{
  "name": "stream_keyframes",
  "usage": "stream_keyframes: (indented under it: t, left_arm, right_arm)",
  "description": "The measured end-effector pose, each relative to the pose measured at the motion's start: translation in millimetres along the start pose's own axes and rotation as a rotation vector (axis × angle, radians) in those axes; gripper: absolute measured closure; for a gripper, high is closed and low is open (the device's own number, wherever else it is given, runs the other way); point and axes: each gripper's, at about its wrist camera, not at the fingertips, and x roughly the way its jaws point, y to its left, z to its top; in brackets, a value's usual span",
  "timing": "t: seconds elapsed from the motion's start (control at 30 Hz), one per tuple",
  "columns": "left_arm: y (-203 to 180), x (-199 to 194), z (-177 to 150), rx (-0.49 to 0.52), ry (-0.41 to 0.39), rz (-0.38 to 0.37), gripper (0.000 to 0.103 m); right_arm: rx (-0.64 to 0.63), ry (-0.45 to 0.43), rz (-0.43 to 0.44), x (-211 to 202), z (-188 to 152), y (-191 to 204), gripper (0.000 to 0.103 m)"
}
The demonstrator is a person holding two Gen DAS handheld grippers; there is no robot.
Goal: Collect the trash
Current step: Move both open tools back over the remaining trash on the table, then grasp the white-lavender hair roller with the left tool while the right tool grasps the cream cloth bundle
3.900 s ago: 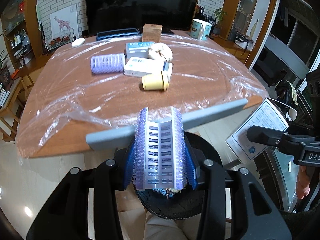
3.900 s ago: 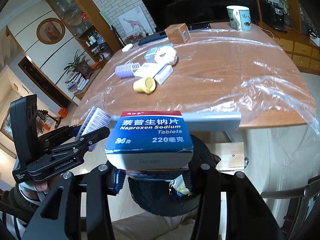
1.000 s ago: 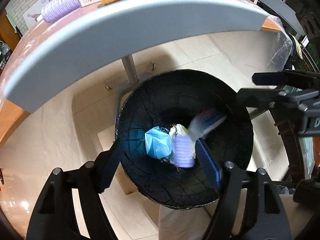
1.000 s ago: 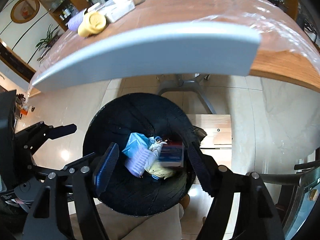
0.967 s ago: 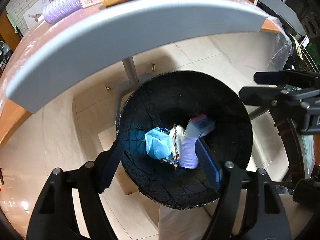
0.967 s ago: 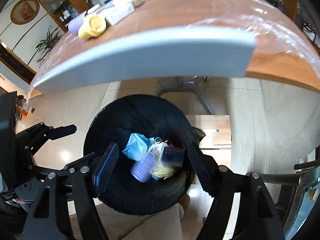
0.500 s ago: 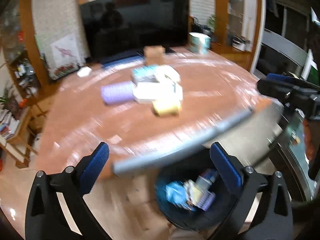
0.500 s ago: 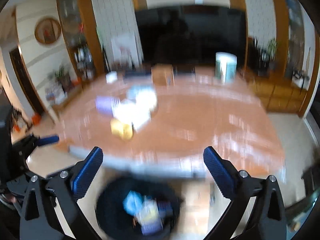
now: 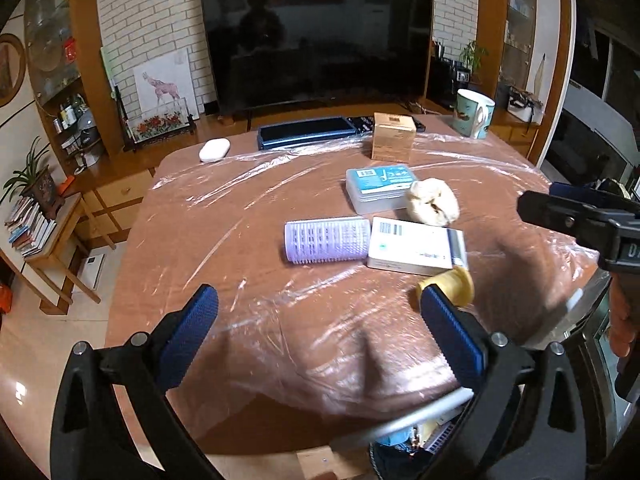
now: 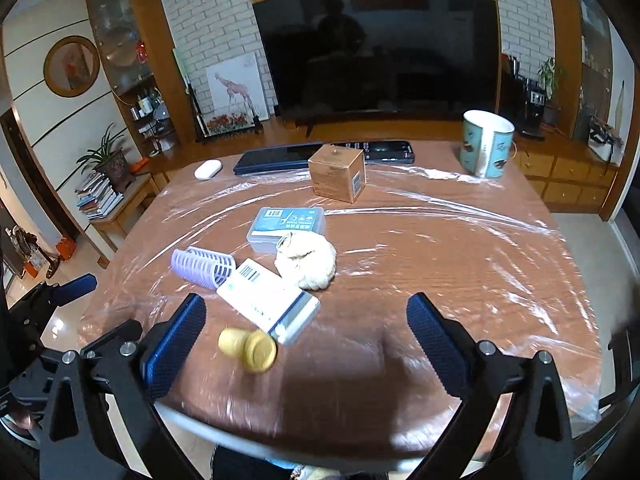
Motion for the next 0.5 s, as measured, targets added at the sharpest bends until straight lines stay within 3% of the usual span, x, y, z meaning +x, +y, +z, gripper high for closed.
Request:
stream_keyframes:
  t: [0.5]
  left_arm:
    - [6.7, 60.0, 18.8, -0.056, 0.101, -0.013, 0.002]
  right_arm:
    - [-0.002, 0.189, 0.016, 96.8, 17.9, 0.6, 0.019]
